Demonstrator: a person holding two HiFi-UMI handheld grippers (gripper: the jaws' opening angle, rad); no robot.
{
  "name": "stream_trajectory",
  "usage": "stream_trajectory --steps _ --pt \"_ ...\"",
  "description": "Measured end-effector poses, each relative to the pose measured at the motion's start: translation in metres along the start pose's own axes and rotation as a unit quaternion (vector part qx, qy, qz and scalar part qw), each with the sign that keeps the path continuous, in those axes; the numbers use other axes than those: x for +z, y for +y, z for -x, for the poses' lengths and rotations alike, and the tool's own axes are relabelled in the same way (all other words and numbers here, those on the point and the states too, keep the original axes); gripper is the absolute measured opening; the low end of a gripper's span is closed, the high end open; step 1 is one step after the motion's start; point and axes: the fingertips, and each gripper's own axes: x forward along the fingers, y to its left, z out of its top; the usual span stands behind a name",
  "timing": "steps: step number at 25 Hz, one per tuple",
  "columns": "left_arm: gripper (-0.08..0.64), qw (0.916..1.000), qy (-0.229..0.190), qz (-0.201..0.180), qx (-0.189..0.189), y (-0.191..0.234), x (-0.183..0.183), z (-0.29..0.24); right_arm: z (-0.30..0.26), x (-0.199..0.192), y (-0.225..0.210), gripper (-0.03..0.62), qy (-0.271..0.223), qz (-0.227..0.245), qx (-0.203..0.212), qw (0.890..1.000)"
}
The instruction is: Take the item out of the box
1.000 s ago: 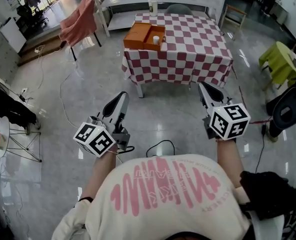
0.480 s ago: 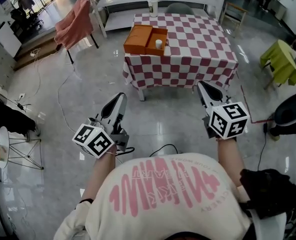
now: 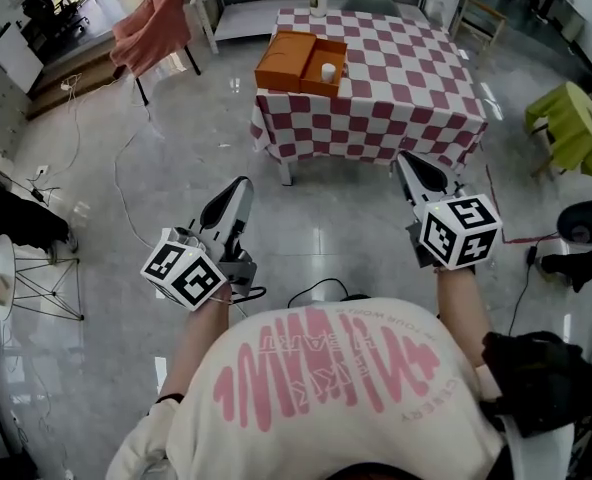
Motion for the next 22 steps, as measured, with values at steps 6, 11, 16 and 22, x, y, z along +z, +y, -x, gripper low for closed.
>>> stream_trajectory --steps 6,11,16,22 --pt "0.006 0.9999 -0.005 0.009 0.012 0.005 -0.008 0.001 0.002 -0.013 -0.006 0.005 0.007 -0.011 -0.004 1.000" --pt "0.008 0.9999 0.009 0.006 0.009 0.003 -0.015 -0.003 0.002 -0.020 -0.012 0.005 0.012 -0.023 -0.009 1.000" --pt "0.008 0.9997 0.016 0.014 0.009 0.008 -0.021 -0.006 -0.003 -0.028 -0.015 0.005 0.021 -0.024 -0.010 0.999" --pt "0.008 0.9994 0.015 0.032 0.003 0.012 -0.027 -0.019 -0.006 -0.035 -0.026 0.005 0.027 -0.028 -0.016 0.999"
